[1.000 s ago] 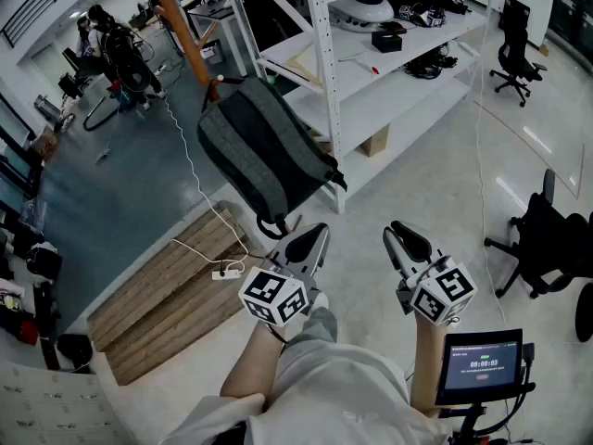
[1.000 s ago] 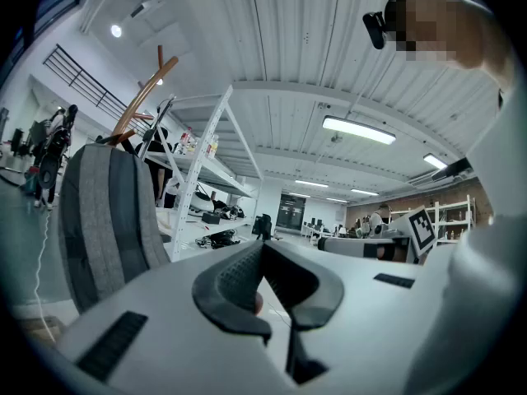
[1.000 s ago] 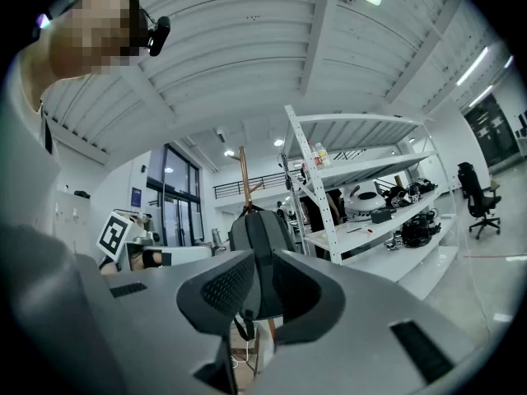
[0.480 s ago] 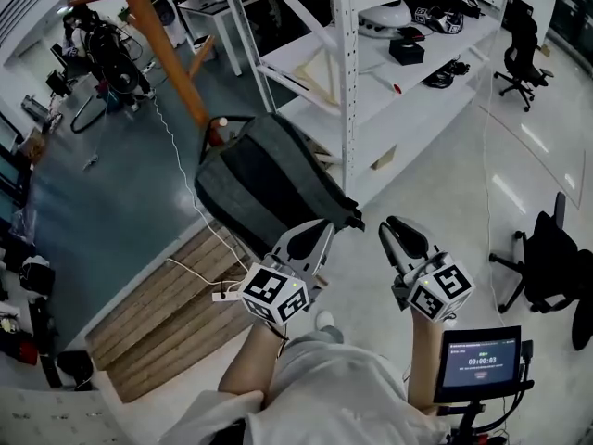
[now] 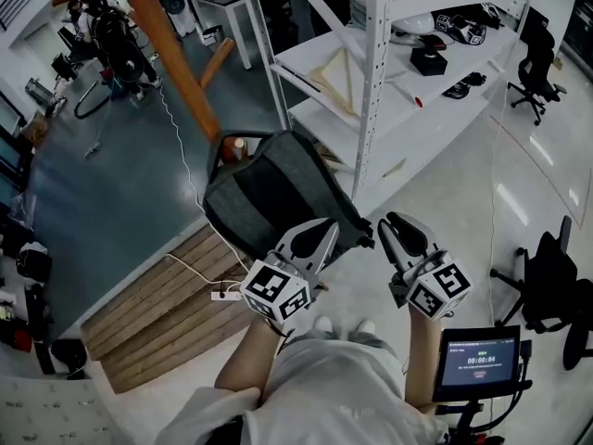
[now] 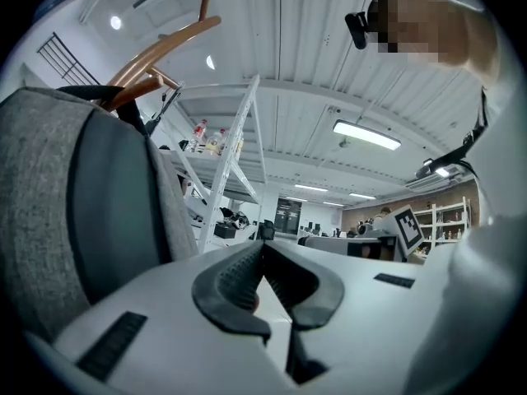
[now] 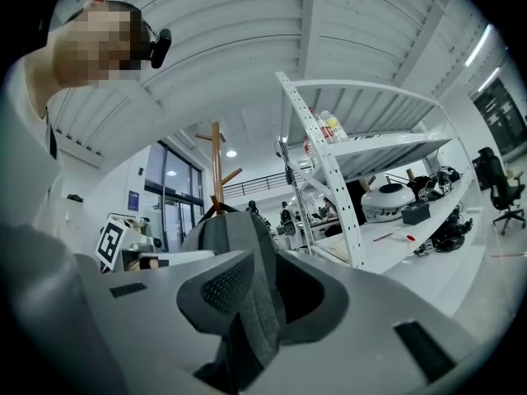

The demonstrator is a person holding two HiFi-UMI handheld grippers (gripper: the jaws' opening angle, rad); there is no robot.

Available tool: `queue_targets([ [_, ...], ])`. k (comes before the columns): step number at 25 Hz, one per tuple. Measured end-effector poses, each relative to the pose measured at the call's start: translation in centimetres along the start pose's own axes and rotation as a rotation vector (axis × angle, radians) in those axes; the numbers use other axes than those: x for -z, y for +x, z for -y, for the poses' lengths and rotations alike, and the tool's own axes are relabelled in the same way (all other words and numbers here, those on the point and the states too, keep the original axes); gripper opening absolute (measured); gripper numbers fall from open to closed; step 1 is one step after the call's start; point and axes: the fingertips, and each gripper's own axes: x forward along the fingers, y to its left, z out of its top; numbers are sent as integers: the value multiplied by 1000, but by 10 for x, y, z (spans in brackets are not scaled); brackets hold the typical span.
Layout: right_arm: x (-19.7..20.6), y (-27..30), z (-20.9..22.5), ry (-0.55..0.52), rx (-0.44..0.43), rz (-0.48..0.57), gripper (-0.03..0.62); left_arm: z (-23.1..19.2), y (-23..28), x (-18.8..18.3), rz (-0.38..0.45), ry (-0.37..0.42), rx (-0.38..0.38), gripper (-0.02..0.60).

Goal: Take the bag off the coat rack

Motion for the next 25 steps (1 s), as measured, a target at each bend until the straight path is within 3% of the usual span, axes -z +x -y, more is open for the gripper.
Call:
queue_targets([
  [7, -10, 34, 1, -9, -132, -27, 71, -21, -19, -20, 45, -43, -130, 8],
  [12, -42, 76, -18, -69, -256, 20, 71, -53, -53, -71, 166, -88, -230, 23],
  [16, -68, 116, -43, -191, -373, 22, 72, -83, -81, -129, 229, 19, -348, 76],
  [19, -87, 146, -59, -286, -436, 18, 72, -109, -91, -171, 248, 75, -388, 126],
  [25, -108, 198, -93, -466, -570, -31, 72, -166, -80, -225, 158, 149, -419, 203],
])
